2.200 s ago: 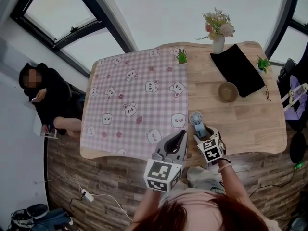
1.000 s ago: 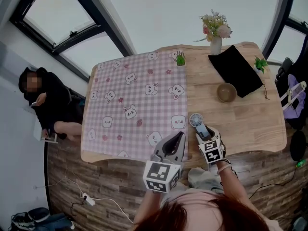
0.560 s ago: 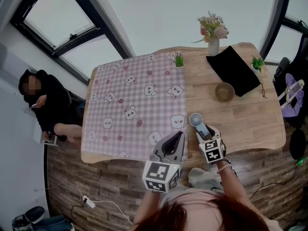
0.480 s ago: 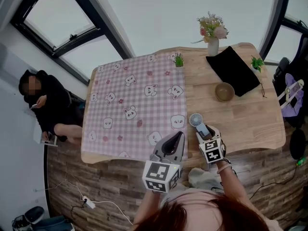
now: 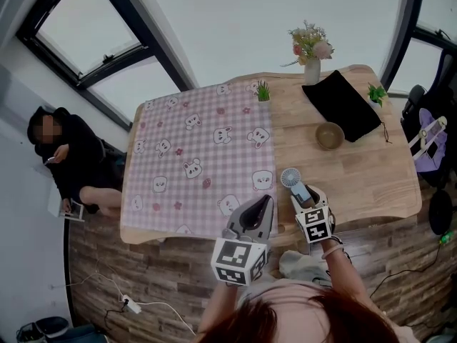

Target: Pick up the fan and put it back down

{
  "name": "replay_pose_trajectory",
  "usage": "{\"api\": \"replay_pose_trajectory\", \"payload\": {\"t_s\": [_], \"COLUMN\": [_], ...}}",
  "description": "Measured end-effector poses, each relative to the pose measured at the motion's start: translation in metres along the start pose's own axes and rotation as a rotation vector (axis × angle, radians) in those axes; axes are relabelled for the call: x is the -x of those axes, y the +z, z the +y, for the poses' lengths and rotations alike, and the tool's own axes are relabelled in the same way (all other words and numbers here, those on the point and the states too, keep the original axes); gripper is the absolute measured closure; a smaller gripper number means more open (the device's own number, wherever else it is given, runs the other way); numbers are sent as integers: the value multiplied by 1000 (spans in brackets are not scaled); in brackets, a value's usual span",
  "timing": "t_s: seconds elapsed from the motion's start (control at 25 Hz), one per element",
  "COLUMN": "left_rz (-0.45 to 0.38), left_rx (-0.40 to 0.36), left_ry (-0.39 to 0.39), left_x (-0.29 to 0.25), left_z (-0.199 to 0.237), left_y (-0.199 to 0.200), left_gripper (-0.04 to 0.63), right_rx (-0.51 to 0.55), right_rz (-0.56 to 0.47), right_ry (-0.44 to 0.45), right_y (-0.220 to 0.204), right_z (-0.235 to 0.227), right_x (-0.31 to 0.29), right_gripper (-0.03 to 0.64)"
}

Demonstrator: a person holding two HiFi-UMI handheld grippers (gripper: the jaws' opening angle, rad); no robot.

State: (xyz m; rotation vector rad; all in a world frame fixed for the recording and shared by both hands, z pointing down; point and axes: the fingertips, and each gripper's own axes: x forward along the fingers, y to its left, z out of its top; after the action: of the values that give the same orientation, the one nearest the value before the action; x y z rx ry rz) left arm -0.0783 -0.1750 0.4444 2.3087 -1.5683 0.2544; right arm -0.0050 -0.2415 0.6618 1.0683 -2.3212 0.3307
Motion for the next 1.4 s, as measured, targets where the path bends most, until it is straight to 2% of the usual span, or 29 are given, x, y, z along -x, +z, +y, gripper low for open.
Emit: {"api": "replay_pose_trajectory", "payload": {"t_s": [0.56, 1.4], "left_rz": [-23, -57], "left_rx": [-15, -50], "left_ry": [-23, -61], "left_x": [18, 36], "left_z": [-10, -25], "left_y": [2, 7], "left_gripper": [581, 581], "right_rx": [-9, -12], "right_rz": [-90, -301], "right_ry": [-44, -108], "right_y": [27, 91], "right_z": [2, 8], "right_x": [32, 104], "right_gripper": [408, 408]}}
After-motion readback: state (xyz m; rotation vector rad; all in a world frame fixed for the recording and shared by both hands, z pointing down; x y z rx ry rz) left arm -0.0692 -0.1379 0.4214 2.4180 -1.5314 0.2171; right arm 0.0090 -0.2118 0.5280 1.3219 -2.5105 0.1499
